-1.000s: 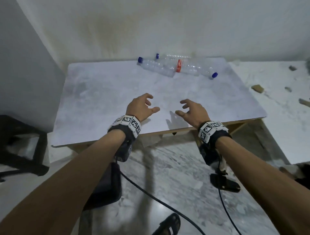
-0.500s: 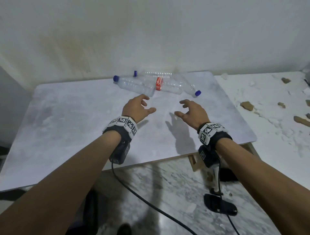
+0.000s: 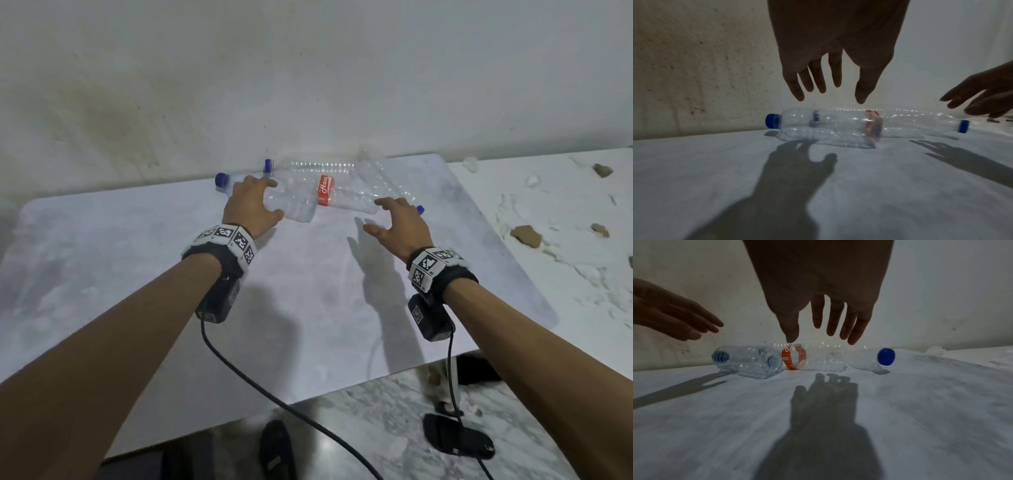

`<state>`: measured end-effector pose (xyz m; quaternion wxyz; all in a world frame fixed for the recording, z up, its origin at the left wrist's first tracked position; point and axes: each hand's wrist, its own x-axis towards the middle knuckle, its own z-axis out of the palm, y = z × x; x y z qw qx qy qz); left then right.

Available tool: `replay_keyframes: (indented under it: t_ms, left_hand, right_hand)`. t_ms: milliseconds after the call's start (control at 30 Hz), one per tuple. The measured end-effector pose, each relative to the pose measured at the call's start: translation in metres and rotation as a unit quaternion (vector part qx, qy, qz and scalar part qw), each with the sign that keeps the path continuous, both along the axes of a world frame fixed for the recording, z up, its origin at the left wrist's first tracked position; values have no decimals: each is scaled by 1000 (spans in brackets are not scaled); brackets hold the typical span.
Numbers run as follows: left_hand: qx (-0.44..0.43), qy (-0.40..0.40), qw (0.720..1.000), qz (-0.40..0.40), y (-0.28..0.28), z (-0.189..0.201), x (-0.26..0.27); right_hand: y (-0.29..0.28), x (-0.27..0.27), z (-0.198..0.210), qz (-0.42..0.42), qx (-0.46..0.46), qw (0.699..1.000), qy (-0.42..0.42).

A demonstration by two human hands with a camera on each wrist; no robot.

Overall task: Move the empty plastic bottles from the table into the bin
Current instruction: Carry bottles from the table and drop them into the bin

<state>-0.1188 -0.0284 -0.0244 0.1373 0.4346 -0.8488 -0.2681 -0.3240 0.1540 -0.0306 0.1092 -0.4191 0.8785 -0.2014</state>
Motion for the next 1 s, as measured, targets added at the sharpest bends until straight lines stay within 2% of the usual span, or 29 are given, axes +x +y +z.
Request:
replay_keyframes:
  t_ms: [200, 333, 433, 567, 733, 833, 933, 1000]
  left_hand:
    - [-19, -36, 999, 8, -69, -10, 8]
    - [-5, -75, 997, -13, -102, -21, 13]
    - [17, -99, 995, -19, -116, -32, 15]
    - [14, -86, 996, -15, -121, -41, 17]
    - [0, -91, 995, -26, -114, -47, 22]
    - [32, -78, 996, -37, -104, -48, 29]
    - [27, -55, 998, -30, -89, -44, 37]
    - [35, -73, 996, -39, -75, -44, 42]
  right_hand:
    - [-57, -9, -7, 9, 13, 999, 30]
    - [-87, -18, -15, 0, 17, 999, 47]
    - [-97, -27, -27, -6, 58, 997, 44]
    - [-97, -29, -43, -8, 115, 992, 41]
    - [-86, -21, -53, -6, 112, 993, 48]
    - [-79, -15, -51, -2, 100, 995, 18]
    - [-72, -8, -49, -8, 88, 996, -25]
    - [-64, -1, -47, -7, 83, 995, -45]
